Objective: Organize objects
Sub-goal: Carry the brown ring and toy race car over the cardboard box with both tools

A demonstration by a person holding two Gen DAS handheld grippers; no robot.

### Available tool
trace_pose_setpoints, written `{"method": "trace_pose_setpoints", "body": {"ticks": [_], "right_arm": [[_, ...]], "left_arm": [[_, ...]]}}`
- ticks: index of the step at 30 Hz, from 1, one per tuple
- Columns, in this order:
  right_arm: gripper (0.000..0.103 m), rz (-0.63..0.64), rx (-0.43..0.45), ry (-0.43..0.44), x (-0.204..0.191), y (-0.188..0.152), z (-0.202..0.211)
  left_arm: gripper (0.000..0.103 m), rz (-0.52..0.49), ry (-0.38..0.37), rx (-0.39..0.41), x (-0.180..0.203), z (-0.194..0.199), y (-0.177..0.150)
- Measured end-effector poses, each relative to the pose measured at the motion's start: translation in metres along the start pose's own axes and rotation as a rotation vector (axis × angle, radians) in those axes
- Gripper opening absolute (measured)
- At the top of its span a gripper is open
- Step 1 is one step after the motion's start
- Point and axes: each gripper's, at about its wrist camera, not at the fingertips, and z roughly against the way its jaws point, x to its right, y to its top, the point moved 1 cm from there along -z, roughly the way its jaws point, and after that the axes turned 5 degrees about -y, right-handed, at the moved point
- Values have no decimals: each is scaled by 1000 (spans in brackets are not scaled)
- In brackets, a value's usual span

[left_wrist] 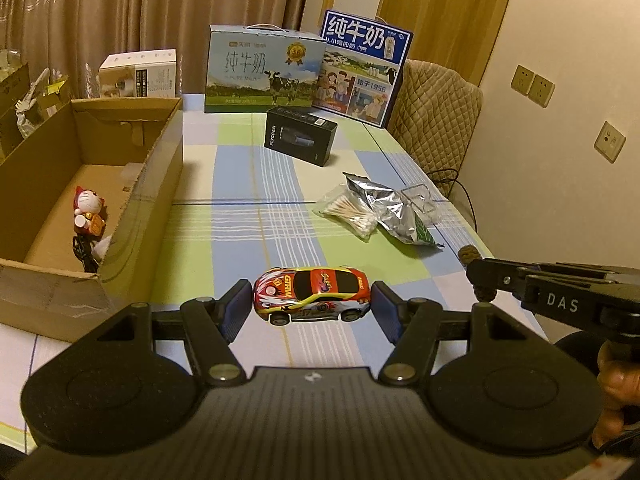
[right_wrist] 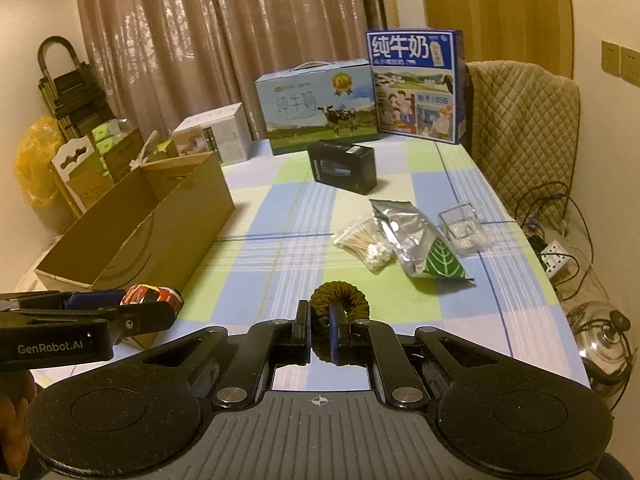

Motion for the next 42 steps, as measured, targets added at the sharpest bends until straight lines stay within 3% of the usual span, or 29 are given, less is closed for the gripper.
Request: {"method": "trace_pose_setpoints", "body": {"ticks": [22, 37, 42], "right_arm": [[5, 121, -2, 106, -68, 19, -22], [5, 254, 6, 271, -179, 59, -67], [5, 279, 2, 302, -203, 69, -80]], "left_arm": [[61, -15, 81, 52, -40, 35, 15], [61, -33, 249, 61, -133, 70, 47], [61, -37, 264, 55, -157, 71, 57]]}}
